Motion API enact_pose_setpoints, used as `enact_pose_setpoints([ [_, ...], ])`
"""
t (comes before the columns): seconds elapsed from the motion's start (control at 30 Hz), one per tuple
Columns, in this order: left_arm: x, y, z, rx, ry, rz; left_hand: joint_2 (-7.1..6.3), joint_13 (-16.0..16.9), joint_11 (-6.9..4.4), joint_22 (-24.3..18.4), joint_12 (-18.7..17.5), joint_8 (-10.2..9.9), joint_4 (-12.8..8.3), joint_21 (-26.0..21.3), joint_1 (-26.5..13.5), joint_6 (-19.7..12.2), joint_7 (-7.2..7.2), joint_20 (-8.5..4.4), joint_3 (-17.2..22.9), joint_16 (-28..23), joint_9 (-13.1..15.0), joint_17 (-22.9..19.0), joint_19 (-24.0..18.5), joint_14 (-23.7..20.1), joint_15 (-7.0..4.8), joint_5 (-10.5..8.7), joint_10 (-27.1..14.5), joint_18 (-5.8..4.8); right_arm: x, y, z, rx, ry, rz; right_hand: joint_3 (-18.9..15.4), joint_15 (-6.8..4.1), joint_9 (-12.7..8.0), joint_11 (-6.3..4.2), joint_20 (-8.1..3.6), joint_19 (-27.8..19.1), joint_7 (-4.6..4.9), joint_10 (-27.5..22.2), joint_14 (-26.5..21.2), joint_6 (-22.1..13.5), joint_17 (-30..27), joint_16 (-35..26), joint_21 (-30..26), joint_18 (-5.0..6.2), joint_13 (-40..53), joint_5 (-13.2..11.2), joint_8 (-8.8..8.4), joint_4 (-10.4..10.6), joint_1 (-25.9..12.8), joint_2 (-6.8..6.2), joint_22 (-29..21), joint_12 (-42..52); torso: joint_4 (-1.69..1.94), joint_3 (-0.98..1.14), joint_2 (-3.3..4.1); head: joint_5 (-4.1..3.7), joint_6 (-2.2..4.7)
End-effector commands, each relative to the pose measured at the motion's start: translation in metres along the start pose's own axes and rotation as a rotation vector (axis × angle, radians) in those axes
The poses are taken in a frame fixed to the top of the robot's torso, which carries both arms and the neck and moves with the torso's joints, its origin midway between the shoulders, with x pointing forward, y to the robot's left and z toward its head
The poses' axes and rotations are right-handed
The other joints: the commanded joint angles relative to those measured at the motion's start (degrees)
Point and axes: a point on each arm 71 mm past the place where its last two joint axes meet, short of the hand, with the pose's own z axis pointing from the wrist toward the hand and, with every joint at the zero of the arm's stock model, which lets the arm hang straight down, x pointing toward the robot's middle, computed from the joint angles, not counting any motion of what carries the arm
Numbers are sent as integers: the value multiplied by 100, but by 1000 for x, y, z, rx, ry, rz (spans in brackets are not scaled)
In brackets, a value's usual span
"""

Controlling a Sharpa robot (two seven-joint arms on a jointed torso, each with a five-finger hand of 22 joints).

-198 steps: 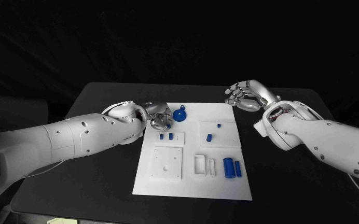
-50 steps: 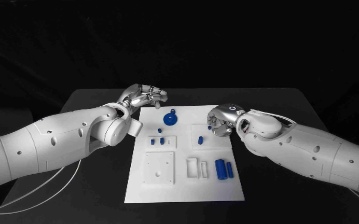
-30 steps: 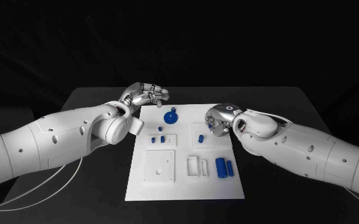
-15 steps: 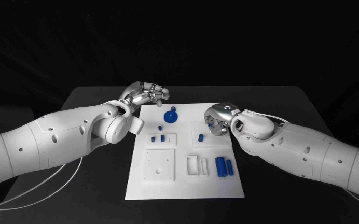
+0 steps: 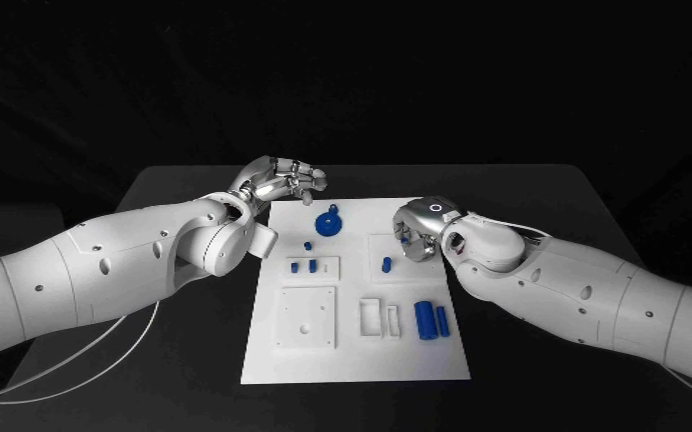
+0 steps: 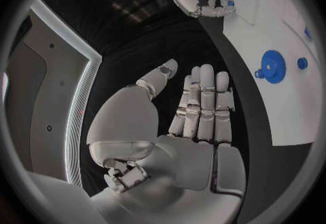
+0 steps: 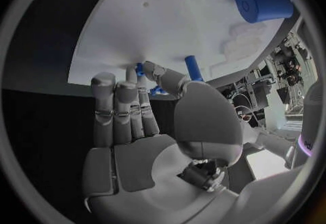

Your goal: Assemble the parts on the task board

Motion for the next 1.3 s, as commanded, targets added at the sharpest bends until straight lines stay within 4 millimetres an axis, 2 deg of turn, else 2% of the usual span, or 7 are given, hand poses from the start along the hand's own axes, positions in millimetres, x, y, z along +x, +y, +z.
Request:
enact_pose_setpoints([
  [0.03,3,-3,1,13,15,-6,43,-6,-14,7,-10,-28,-49,-24,24,-41,7,3,2,-32,-8,8,-29,3,54,22,-37,106,16,4,-3,-4,73,-39,50,-106,18,-55,-32,36,-13,205,-32,58,12,30,37,676,38,-26,36,-17,36,8,12,34,1,-1,-1,-8,-4],
  [0.83,3,-3,1,14,10,-4,45,-11,-13,19,-5,-26,-54,-23,37,-44,7,5,2,-30,-8,24,-21,19,52,21,-44,112,12,6,-6,2,7,-52,132,-151,40,-102,-41,85,-62,298,-3,192,35,47,89,675,199,-34,50,-57,30,-29,69,75,3,-2,-3,-36,-6],
  [1.1,2,-3,1,15,9,-4,46,-12,-12,22,-4,-24,-53,-23,37,-44,8,5,0,-30,-8,28,-19,21,52,21,-45,113,10,3,-10,4,-10,-48,159,-156,43,-106,-48,96,-68,303,1,209,43,54,96,676,226,-43,47,-42,31,-56,78,71,1,-5,-1,-21,-4],
  [1.3,0,-2,1,15,3,-1,47,-13,-12,25,-3,-24,-53,-24,37,-44,8,5,0,-31,-8,31,-18,22,52,22,-46,113,6,1,-12,6,-26,-41,178,-159,45,-110,-54,104,-72,310,3,221,49,58,101,676,246,-49,45,-28,35,-75,84,70,3,1,-4,-8,-11],
])
